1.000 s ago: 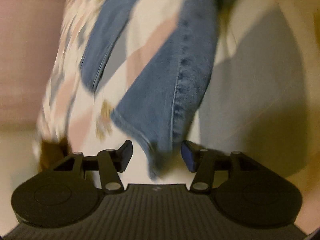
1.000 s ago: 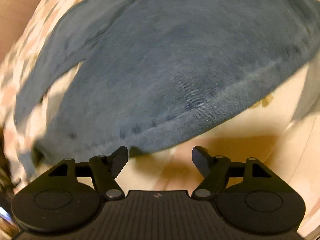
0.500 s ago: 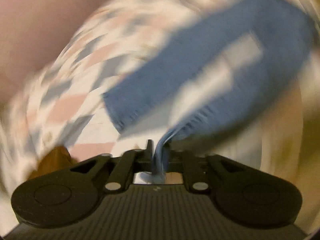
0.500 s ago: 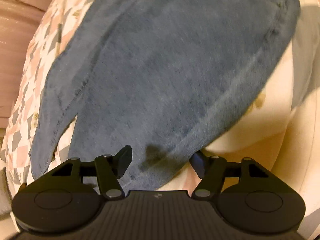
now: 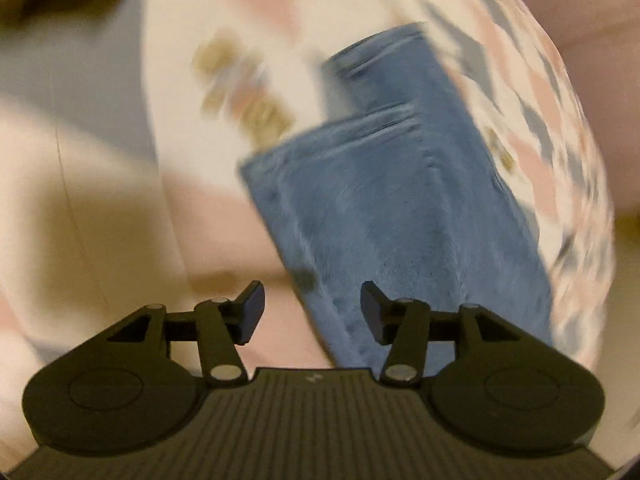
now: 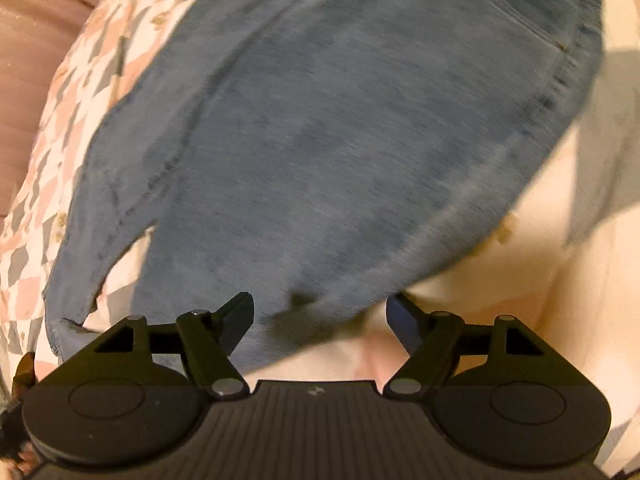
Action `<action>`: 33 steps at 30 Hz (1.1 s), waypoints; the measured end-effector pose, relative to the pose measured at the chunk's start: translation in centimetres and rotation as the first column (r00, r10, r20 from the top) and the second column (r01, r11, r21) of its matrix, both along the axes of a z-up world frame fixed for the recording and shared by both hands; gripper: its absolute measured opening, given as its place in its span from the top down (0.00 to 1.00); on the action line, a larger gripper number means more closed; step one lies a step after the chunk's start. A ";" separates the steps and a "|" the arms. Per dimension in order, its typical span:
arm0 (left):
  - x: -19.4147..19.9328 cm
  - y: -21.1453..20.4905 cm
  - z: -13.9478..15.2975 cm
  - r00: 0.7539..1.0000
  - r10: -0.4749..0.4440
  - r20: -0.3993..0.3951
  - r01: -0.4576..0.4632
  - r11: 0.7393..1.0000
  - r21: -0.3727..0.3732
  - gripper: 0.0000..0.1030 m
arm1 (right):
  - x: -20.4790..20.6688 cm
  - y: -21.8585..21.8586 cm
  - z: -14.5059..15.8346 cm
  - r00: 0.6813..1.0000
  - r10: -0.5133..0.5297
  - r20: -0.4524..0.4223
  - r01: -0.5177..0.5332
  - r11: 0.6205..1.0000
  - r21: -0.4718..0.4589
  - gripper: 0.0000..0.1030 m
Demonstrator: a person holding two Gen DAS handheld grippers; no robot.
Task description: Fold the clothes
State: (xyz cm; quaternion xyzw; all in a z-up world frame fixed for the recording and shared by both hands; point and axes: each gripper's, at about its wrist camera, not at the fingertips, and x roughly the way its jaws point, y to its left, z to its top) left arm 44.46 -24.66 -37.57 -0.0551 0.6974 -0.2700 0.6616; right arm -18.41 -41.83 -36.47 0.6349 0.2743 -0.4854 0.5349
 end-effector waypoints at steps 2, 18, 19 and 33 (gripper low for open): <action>0.0 -0.4 -2.2 0.996 0.089 -0.004 -0.089 0.996 -0.003 0.54 | -0.2 0.1 -0.2 1.000 -0.005 -0.009 0.005 1.000 0.012 0.27; -4.6 9.4 8.4 0.949 0.137 0.282 -0.138 0.990 -0.014 0.93 | -6.6 0.0 1.8 0.996 -0.004 -0.090 -0.003 0.997 -0.074 0.31; -5.1 11.5 8.9 0.947 0.154 0.283 -0.169 0.985 0.027 0.93 | -8.1 -0.2 2.2 0.994 -0.027 -0.102 0.018 0.996 -0.089 0.31; -11.7 17.0 -0.1 0.927 0.245 0.285 -0.309 0.928 0.207 0.73 | -26.0 -6.6 0.9 0.919 -0.390 -0.063 0.369 0.904 -0.217 0.31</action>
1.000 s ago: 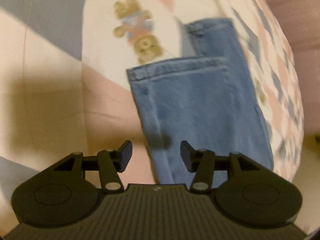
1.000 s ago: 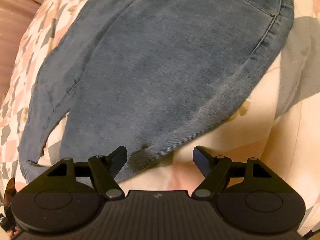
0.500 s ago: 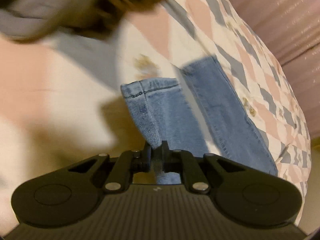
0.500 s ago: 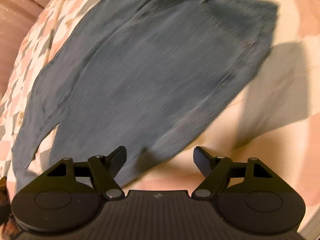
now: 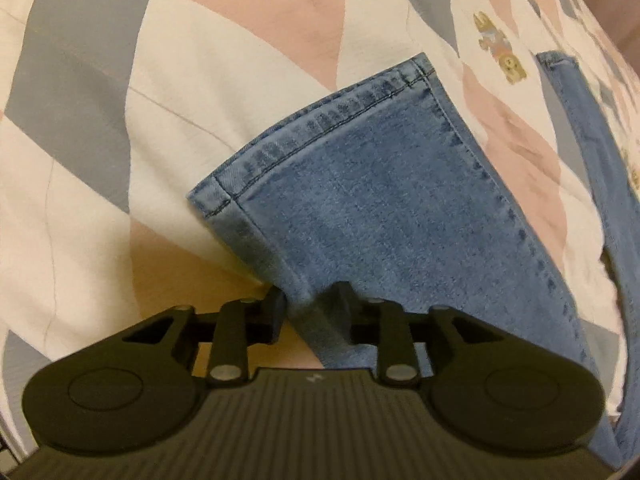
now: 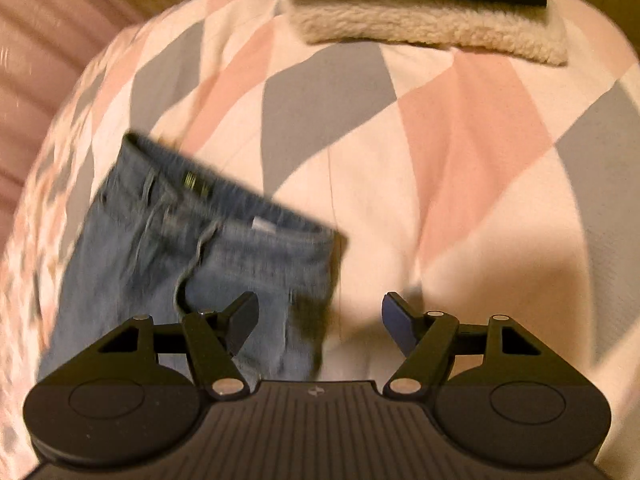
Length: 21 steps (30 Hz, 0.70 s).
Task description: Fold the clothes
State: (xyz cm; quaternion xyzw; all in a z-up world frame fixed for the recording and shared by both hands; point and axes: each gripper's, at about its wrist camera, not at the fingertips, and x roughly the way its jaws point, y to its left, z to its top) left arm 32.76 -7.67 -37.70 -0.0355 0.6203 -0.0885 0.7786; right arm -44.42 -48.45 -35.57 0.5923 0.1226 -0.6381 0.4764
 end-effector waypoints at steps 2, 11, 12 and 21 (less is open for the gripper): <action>-0.2 0.9 0.0 0.999 0.043 -0.003 -0.043 0.998 -0.043 0.71 | -0.5 -1.2 -1.7 1.000 -0.001 0.028 0.001 1.000 0.012 0.31; -2.7 -0.2 3.6 0.993 0.012 0.122 -0.014 1.000 0.016 0.94 | 0.8 -4.1 -2.6 0.992 0.118 0.033 -0.118 0.993 -0.012 0.87; -3.3 0.2 4.9 0.991 -0.003 0.137 0.003 1.000 0.002 0.95 | 0.5 -4.1 -1.4 0.989 0.141 0.033 -0.140 0.990 -0.023 0.88; -9.5 5.4 14.5 0.960 -0.090 0.264 0.101 0.995 -0.026 0.95 | -6.4 -3.2 8.8 0.967 0.240 0.082 -0.237 0.970 -0.047 0.89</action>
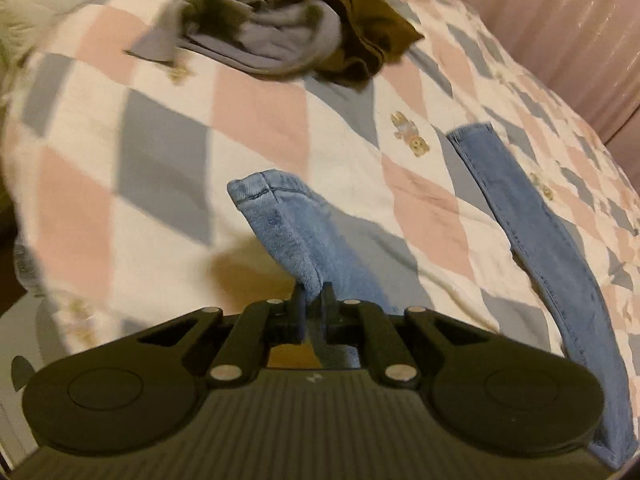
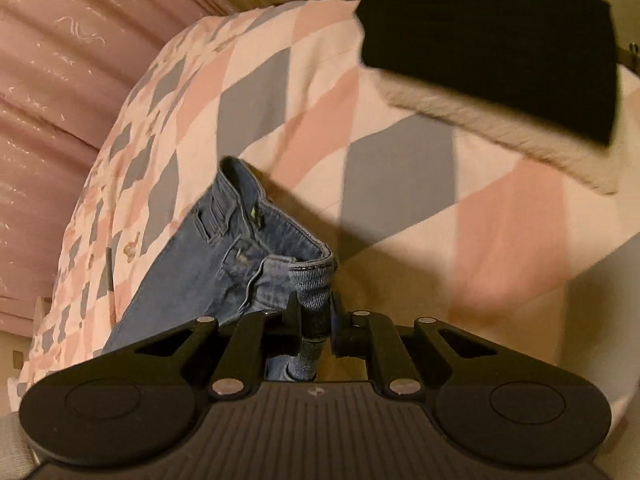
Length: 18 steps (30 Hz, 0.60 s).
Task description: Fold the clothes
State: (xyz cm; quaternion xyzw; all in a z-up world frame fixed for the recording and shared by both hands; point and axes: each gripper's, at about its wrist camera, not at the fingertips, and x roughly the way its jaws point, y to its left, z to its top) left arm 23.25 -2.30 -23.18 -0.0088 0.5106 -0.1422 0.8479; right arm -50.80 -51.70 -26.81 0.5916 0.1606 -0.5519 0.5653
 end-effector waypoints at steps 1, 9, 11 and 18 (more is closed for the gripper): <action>-1.1 1.1 -0.1 1.000 -0.012 0.017 0.012 1.000 0.017 0.95 | -0.9 0.2 0.1 1.000 0.011 -0.002 -0.011 1.000 0.021 0.89; -4.8 2.9 -10.0 0.999 -0.020 -0.048 0.033 0.957 0.288 0.88 | -2.2 3.2 -9.3 0.994 0.066 -0.087 -0.053 0.988 0.145 0.87; -5.1 2.6 -10.6 0.999 -0.027 -0.038 0.038 0.949 0.313 0.88 | -1.7 3.5 -10.4 0.991 0.050 -0.121 -0.032 0.988 0.152 0.81; -4.4 5.0 -8.2 0.996 0.017 0.093 -0.053 0.916 0.398 0.69 | -0.9 2.7 -7.7 0.945 0.133 -0.299 -0.098 0.987 0.129 0.40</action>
